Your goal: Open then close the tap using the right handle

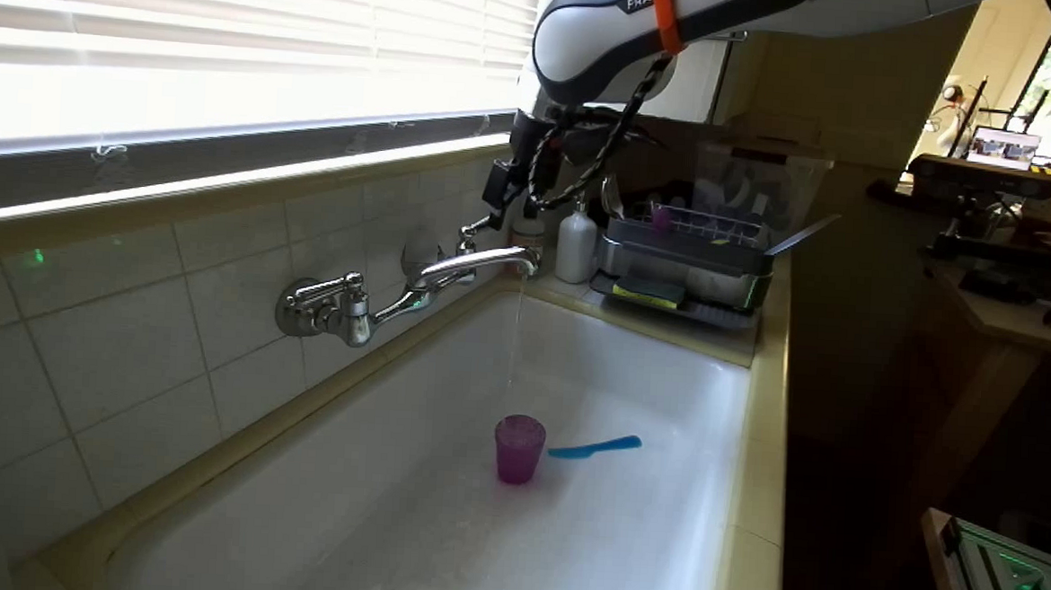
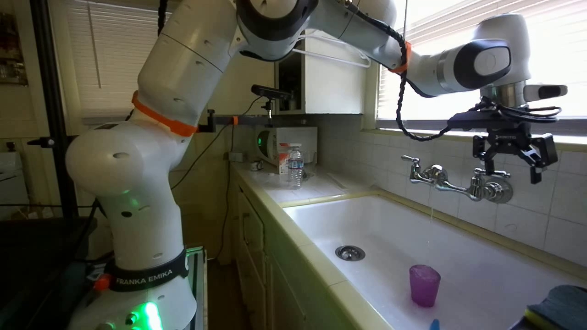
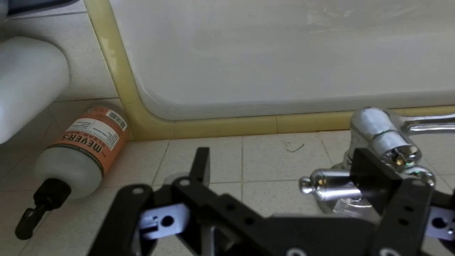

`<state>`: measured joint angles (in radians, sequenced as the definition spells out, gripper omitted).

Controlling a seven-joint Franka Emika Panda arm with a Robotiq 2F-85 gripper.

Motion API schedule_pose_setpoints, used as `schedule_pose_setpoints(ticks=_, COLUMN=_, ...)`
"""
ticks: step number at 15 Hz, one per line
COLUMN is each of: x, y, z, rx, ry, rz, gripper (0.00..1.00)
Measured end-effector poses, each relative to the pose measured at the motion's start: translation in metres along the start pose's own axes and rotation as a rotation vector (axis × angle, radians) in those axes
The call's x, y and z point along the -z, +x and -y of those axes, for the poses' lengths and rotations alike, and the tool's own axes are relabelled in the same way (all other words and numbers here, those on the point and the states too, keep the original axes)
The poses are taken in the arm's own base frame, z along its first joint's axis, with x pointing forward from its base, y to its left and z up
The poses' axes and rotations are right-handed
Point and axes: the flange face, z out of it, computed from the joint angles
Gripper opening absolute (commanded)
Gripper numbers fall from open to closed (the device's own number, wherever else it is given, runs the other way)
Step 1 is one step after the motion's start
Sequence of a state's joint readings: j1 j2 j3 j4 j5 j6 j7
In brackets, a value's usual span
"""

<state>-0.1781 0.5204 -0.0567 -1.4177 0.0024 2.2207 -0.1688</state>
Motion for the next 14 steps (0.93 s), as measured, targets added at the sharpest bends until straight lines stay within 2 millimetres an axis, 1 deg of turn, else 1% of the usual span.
schedule_pose_setpoints(ticks=14, x=-0.0071, y=0.0016, z=-0.0036, rx=-0.058, ry=0.012, rz=-0.012, gripper=1.00)
